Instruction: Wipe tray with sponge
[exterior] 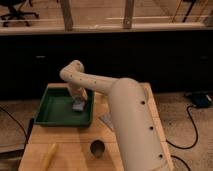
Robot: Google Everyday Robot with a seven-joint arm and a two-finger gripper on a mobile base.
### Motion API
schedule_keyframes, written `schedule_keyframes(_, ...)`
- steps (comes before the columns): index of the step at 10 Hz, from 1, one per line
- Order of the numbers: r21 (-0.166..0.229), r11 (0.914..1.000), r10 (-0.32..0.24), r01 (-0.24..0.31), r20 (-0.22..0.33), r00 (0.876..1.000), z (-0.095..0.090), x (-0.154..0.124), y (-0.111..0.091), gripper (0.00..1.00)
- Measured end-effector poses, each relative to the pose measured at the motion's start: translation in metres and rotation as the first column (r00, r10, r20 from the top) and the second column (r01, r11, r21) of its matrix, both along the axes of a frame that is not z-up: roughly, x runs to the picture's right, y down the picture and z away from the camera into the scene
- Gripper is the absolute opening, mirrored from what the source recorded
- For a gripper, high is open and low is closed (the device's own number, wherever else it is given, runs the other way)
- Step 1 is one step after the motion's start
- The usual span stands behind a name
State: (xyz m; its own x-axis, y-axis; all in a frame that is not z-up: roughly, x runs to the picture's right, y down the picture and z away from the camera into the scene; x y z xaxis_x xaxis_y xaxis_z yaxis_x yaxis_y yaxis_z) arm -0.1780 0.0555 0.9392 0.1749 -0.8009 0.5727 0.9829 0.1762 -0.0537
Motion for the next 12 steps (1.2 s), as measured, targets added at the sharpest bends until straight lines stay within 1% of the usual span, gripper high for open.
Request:
schedule_keyframes(1, -0.004, 0.9999, -0.013, 0.013, 0.018, 1.000, 0.003, -0.011, -0.001, 0.00)
schedule_keyframes(2, -0.007, 0.9993, -0.036, 0.037, 0.053, 0.998, 0.004, -0.029, 0.001, 0.00)
schedule_keyframes(3, -0.012, 0.9983, -0.056, 0.057, 0.084, 0.995, 0.003, -0.042, 0.003, 0.00)
schedule_keyframes(5, -0.019, 0.9951, -0.092, 0.097, 0.172, 0.981, -0.006, -0.068, 0.016, 0.00)
schedule_keyframes(6, -0.020, 0.9940, -0.102, 0.108, 0.200, 0.975, -0.013, -0.074, 0.023, 0.00)
schedule_keyframes(8, -0.019, 0.9912, -0.122, 0.131, 0.248, 0.961, -0.031, -0.073, 0.035, 0.00)
schedule_keyframes(9, -0.018, 0.9903, -0.128, 0.138, 0.259, 0.957, -0.039, -0.069, 0.041, 0.00)
schedule_keyframes(10, -0.020, 0.9896, -0.132, 0.142, 0.261, 0.956, -0.046, -0.064, 0.046, 0.00)
schedule_keyframes(11, -0.023, 0.9892, -0.134, 0.145, 0.250, 0.959, -0.052, -0.049, 0.050, 0.00)
schedule_keyframes(12, -0.028, 0.9897, -0.130, 0.140, 0.228, 0.965, -0.056, -0.030, 0.052, 0.00)
